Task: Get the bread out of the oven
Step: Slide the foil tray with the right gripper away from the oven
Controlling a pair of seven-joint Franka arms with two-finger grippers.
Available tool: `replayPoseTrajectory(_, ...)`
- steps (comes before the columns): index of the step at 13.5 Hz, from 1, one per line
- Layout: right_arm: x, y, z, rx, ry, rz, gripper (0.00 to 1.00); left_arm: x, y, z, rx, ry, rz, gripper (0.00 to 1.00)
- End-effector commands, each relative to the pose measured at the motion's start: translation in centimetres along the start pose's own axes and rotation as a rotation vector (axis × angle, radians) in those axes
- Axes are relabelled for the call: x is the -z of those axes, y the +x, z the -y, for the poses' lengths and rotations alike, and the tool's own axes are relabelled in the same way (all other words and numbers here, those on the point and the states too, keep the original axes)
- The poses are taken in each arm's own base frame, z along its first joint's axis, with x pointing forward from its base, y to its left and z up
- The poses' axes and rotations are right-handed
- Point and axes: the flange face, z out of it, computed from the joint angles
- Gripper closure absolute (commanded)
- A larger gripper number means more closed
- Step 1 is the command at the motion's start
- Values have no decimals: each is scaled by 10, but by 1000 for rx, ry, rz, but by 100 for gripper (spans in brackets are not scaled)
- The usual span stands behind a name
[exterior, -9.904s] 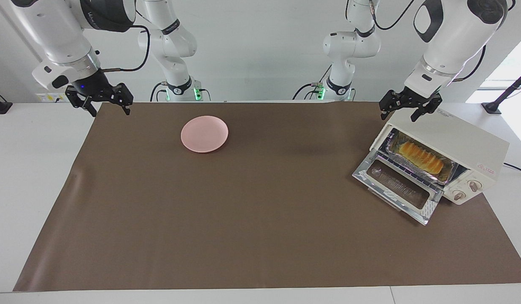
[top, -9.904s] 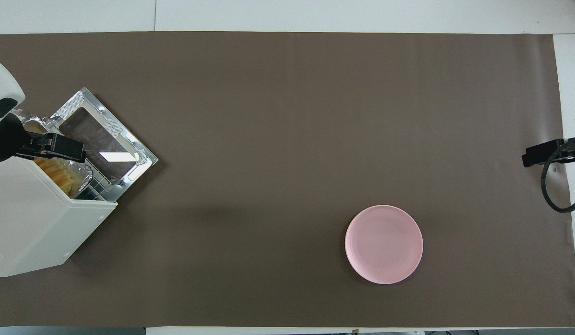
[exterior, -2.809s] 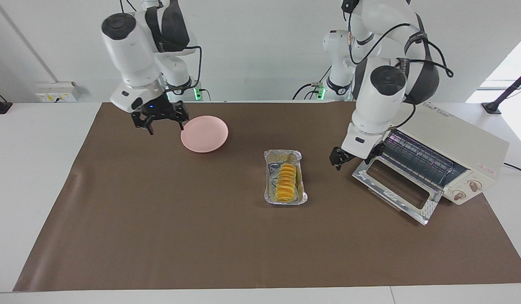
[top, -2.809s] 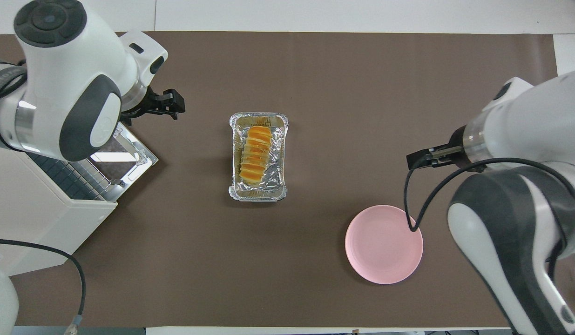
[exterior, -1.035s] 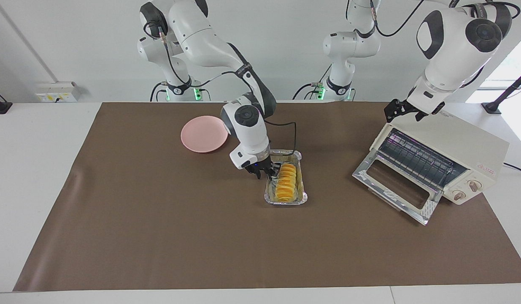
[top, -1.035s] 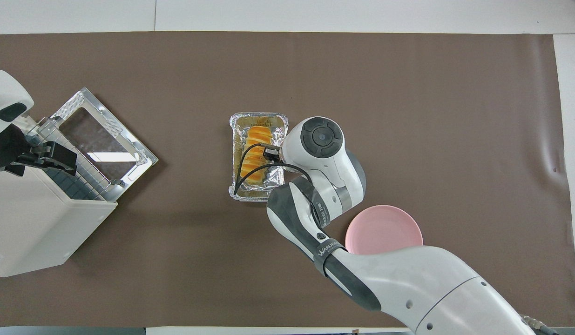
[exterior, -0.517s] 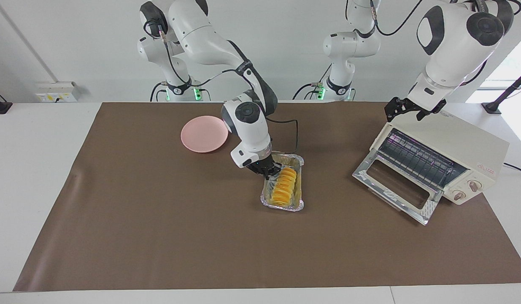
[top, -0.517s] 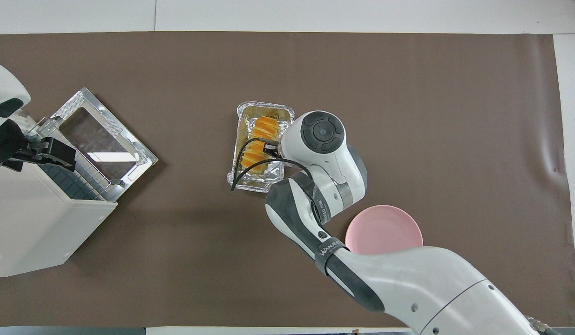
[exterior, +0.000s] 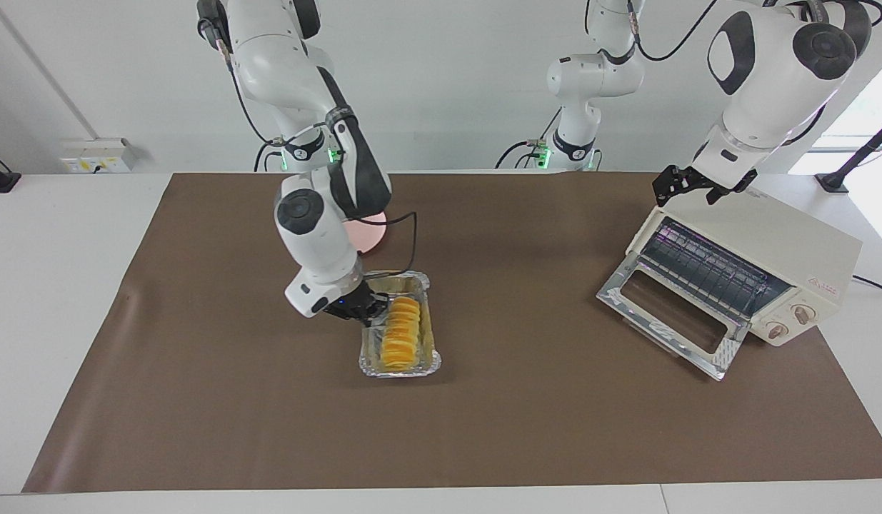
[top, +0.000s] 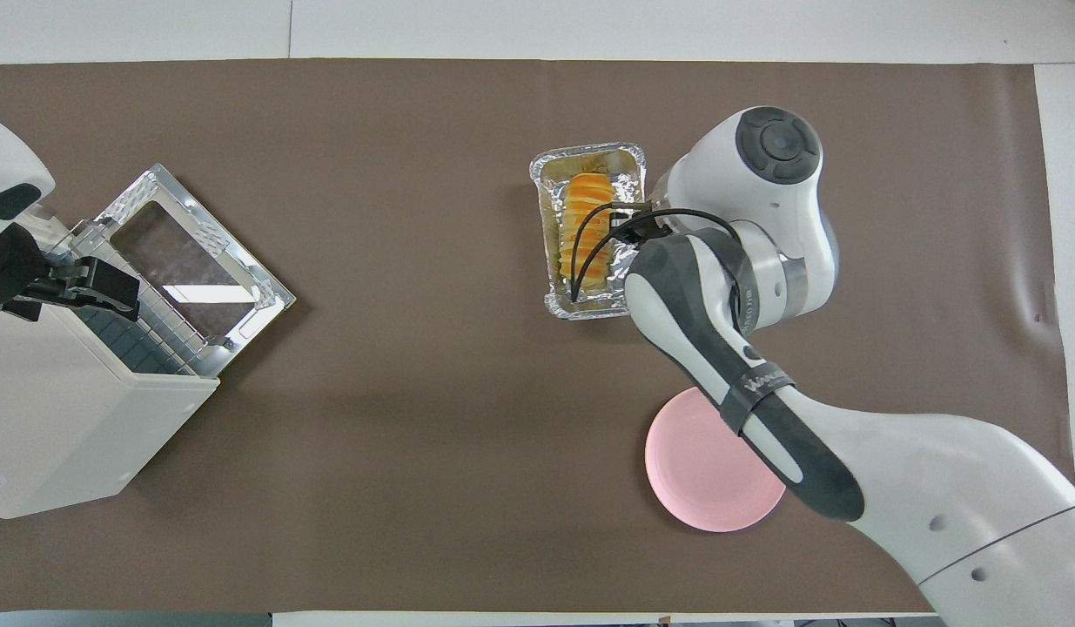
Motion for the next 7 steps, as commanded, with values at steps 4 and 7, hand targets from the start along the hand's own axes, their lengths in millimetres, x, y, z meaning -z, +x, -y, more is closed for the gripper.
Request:
replayPoseTrajectory(4, -30, -33, -88, -62, 104, 60, 100, 2, -2, 1, -2, -16, 4, 0)
replayPoseTrajectory(7, -40, -44, -99, -102, 118, 70, 100, 2, -2, 1, -2, -16, 4, 0)
